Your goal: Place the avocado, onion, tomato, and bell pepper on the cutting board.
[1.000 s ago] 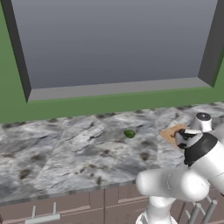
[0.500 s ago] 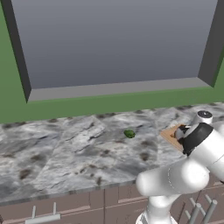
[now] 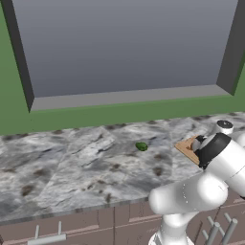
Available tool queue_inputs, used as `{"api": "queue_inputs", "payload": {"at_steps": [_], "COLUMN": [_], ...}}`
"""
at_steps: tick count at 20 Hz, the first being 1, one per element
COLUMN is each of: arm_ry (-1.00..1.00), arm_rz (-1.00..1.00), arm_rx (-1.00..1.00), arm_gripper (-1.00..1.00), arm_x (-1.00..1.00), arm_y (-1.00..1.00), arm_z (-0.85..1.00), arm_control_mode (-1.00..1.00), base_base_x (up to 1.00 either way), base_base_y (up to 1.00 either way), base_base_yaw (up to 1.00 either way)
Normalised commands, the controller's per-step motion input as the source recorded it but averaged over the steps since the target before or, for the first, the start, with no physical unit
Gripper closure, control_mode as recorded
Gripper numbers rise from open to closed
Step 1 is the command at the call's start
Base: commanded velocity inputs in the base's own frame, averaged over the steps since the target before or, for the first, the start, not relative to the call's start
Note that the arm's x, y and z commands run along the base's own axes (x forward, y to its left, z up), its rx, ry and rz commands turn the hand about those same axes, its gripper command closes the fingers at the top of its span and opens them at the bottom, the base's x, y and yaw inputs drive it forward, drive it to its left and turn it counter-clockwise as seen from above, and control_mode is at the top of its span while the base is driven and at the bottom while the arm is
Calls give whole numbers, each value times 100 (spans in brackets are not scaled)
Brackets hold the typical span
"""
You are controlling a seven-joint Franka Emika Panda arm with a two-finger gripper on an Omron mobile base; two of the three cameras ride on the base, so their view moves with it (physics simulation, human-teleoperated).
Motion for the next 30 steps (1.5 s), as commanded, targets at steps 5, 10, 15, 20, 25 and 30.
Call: {"api": "queue_inputs", "payload": {"at_steps": [5,10,15,20,25,30], "arm_ry": [-1,-5,-10,-2,0,0], "arm_rz": [0,0,-5,-20,-17,-6], "arm_rx": [0,0,5,15,8,0], "arm_gripper": [-100,-100,-100,-100,-100,-100], "arm_x": [0,0,-17,-46,-41,-19], "arm_y": [2,0,1,13,57,77], "arm_z": [2,19,62,69,53,52], "arm_control_mode": [-100,-100,-100,-100,-100,-100], "base_base_x": [0,0,0,0,0,0], "base_base_y": [0,0,0,0,0,0], "base_base_yaw": [0,0,0,0,0,0]}}
